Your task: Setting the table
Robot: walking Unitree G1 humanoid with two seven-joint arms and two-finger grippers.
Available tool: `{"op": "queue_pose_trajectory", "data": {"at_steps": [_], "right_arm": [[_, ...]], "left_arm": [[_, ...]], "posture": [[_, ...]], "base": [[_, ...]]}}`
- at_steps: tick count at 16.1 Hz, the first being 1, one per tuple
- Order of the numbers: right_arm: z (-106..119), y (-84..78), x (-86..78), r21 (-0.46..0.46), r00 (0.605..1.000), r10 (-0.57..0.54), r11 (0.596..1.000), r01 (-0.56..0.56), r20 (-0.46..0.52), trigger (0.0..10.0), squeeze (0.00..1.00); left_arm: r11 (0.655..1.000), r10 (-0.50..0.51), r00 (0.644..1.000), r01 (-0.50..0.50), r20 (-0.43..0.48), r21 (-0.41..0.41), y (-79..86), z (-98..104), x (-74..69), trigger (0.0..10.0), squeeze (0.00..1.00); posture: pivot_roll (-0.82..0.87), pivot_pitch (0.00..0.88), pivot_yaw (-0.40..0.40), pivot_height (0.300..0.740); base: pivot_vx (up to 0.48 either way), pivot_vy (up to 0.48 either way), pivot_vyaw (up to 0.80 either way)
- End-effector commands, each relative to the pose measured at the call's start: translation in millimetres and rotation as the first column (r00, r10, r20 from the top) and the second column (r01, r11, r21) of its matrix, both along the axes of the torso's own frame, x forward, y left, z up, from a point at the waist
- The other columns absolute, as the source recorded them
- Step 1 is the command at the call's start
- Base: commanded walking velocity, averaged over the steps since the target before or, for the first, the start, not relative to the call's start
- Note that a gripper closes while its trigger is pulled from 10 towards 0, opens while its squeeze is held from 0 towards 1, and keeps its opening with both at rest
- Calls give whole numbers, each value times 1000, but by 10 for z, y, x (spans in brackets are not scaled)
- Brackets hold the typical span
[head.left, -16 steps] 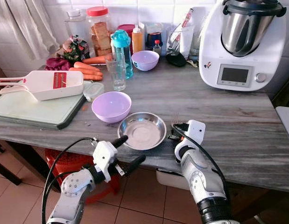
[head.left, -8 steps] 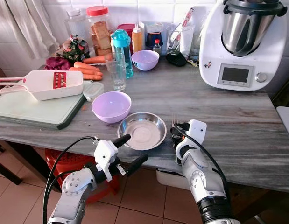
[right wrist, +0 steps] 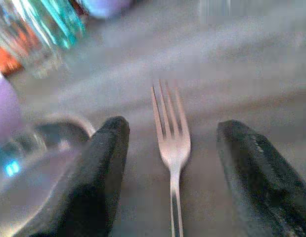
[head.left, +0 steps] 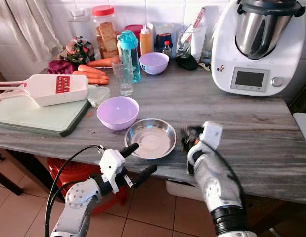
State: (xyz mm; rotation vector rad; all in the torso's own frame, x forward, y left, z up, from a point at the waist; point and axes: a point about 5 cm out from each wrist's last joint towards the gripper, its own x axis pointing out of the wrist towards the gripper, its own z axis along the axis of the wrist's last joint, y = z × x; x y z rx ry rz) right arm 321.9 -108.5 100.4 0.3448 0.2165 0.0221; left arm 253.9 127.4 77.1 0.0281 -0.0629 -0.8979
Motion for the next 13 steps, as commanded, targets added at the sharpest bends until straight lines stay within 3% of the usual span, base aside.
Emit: {"op": "queue_pose_trajectory", "data": {"at_steps": [1,2,3,4,5,8,12,13], "right_arm": [[93,13,9,0,999,1,1000,-1,35,10000,1000],[303,-73,-25,-44,988,2,999,5,155,10000,1000],[365,-110,-45,-71,981,3,997,11,192,10000,1000],[417,-143,-67,-96,975,4,995,18,221,10000,1000],[468,-290,-149,-129,968,-27,990,61,248,10000,1000],[416,-571,-345,-183,965,-92,973,139,245,10000,1000],[323,-878,-608,-248,958,-170,942,227,231,10000,1000],[311,-939,-692,-297,957,-163,926,233,240,10000,1000]], "left_arm": [[1000,1,1000,-1,11,-1,5,28,-5,10000,0],[1000,-8,1000,8,14,-7,-10,49,-8,10000,0],[1000,-13,1000,13,15,-10,-16,57,-10,10000,0],[1000,-18,1000,18,17,-14,-21,65,-12,10000,0],[999,-26,999,27,19,-21,-39,85,-12,10000,0],[1000,-4,999,5,34,-31,-44,118,-2,10000,0],[974,222,974,-221,32,-54,33,153,117,10000,0],[952,306,950,-306,60,-10,59,150,167,10000,0]], "posture": [[-35,0,46,740],[-37,0,48,740],[-38,0,49,740],[-38,0,49,740],[-44,0,49,740],[-61,0,52,740],[-71,0,56,740],[-70,0,54,740]], "base": [[0,0,0],[0,0,0],[0,0,0],[0,0,0],[0,0,0],[0,0,0],[0,0,0],[0,0,0]]}}
